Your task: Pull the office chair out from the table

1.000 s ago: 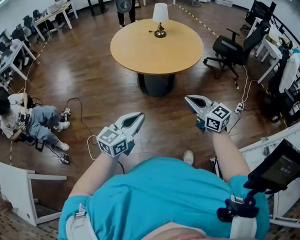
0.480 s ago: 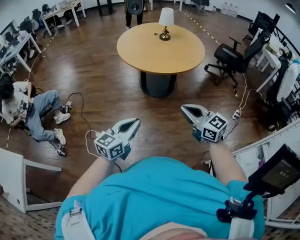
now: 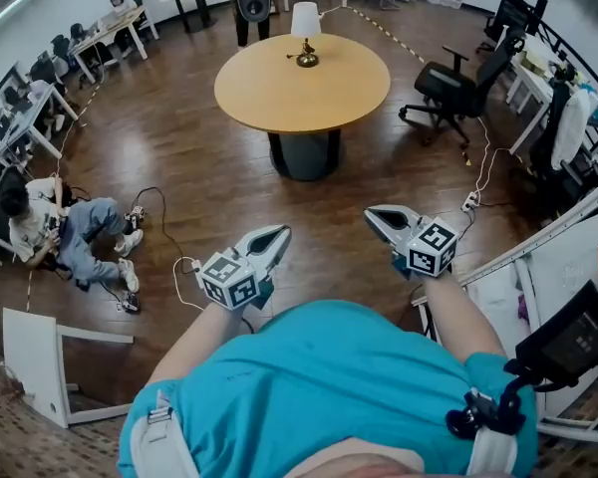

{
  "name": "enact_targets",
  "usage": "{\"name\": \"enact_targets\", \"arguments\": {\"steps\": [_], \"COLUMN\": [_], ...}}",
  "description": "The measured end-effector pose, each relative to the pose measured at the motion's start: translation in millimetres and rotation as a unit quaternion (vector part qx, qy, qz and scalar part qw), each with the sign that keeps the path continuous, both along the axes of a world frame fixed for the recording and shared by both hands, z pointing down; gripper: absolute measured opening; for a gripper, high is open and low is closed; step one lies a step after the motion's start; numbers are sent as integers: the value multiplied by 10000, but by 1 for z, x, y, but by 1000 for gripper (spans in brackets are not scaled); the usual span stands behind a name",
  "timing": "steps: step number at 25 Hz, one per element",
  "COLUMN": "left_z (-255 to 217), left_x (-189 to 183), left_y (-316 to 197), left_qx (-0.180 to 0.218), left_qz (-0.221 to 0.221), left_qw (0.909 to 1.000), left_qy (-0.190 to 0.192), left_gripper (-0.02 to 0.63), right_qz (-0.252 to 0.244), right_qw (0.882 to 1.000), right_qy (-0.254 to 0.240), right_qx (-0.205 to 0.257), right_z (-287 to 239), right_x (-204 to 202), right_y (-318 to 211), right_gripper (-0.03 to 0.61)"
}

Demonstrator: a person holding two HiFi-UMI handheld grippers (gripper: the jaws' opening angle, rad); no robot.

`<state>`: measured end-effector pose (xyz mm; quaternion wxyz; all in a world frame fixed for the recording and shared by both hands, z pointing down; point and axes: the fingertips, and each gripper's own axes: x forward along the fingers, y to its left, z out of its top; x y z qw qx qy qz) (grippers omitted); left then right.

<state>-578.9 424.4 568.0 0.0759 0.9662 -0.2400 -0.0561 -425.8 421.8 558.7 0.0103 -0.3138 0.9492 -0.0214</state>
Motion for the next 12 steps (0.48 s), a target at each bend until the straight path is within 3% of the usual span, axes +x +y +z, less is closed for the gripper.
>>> {"name": "enact_targets", "arguments": {"steps": [12], "left_z": [-7], "left_x": [-33], "left_y": [-16], "left_qx": [-43], "left_qz": [-123], "left_qw": [9998], "left_qy": [150], "left_gripper": [25], "right_qz": [-86], "right_qw": [9999], "right_qy": [127], "right_qx": [24], "right_z": [-6], "right_x": [-23], "right_y": [-15], "right_gripper": [-5]}}
